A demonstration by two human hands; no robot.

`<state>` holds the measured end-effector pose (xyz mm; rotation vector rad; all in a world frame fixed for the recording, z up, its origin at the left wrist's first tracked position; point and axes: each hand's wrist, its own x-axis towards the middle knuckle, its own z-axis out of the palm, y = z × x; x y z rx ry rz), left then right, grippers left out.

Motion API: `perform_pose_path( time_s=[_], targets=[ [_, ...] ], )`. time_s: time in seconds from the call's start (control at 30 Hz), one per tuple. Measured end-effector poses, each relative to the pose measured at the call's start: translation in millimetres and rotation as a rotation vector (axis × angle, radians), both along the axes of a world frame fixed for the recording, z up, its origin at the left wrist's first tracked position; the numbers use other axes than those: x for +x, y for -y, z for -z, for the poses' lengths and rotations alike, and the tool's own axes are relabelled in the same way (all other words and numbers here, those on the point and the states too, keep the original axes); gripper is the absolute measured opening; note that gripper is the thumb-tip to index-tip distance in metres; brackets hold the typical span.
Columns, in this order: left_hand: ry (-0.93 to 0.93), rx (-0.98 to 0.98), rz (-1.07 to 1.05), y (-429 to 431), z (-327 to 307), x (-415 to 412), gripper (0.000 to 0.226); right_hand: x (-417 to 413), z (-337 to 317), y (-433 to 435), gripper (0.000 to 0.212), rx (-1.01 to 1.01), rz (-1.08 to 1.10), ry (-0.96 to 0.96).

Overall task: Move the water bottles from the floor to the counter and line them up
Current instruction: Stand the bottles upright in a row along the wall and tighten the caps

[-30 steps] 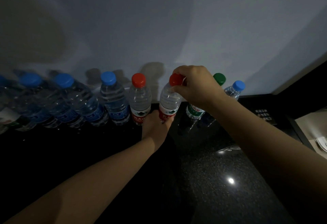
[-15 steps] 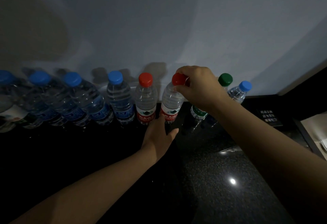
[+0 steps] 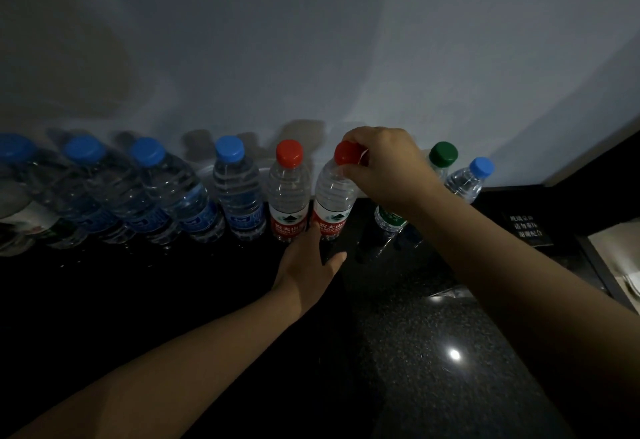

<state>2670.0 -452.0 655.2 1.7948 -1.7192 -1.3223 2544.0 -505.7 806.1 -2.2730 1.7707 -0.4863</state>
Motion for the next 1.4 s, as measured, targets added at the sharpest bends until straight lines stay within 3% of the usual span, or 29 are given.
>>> perform_pose_path(
  time_s=[0.13,0.33,0.53,0.67,0.8,1.0,1.3,1.4],
  targets=[
    [-0.020,0.010,-0.011,1,-1,1,0.081,0,-2,0,0.032,0.019,0.006,-0.006],
    [0.016,-0.020,-0.028,0,-6,6,0.076,-14,-6,-9,0.061,0.110,0.063,0.002],
    [-0.025,-0.173,0.016,-3,-11,0,0.054,-56,-12,-32,0.036,0.057,0.126,-0.018],
    [-0.010,-0.205,0.104,-7,-9,-9,0.059,-83,-11,-40,0.027,-0.037,0.192,-0.052],
    [0.022,-0.181,0.182,-4,-9,-29,0.065,-98,-4,-36,0.027,-0.172,0.331,-0.071],
    [-0.011,-0.150,0.124,4,-9,-57,0.065,-96,4,-22,0.056,-0.058,0.364,-0.011],
    [0.049,-0.190,0.101,8,-3,-73,0.050,-98,12,-10,0.037,-0.041,0.373,-0.088],
    [0.047,-0.171,0.082,11,-3,-77,0.055,-99,9,-8,0.034,-0.028,0.353,-0.108]
  ],
)
